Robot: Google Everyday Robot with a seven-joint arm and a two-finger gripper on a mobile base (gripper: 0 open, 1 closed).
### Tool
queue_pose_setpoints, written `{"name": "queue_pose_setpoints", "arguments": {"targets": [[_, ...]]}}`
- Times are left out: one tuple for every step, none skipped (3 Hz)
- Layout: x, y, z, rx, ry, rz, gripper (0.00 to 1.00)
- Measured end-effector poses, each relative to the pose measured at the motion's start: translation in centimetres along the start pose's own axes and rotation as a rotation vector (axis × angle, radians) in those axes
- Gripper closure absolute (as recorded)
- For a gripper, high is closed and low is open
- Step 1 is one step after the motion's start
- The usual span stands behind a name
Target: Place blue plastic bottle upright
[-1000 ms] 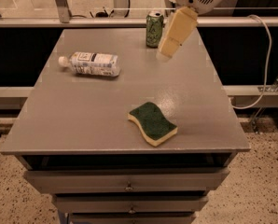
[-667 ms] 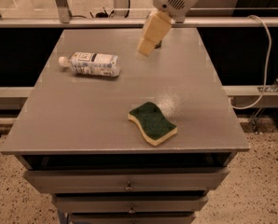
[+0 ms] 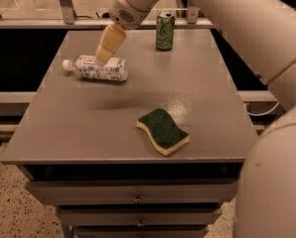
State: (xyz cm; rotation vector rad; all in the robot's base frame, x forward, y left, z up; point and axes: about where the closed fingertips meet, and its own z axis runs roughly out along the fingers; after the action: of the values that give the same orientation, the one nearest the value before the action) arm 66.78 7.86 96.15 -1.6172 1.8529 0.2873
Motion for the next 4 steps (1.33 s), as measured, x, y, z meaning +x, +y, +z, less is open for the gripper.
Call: {"name": "queue_pose_setpoints", "arguments": {"targets": [[-3.4, 0.3, 6.3, -0.073, -0.011, -0.01, 0.0], [-4.1, 1.6, 11.3, -0.132, 0.057, -0.045, 0.0], [-3.3, 1.9, 13.3, -0.147, 0.124, -0.075, 0.0], [-0.9, 0.5, 13.9, -0.134, 0.195, -0.084, 0.0]]}}
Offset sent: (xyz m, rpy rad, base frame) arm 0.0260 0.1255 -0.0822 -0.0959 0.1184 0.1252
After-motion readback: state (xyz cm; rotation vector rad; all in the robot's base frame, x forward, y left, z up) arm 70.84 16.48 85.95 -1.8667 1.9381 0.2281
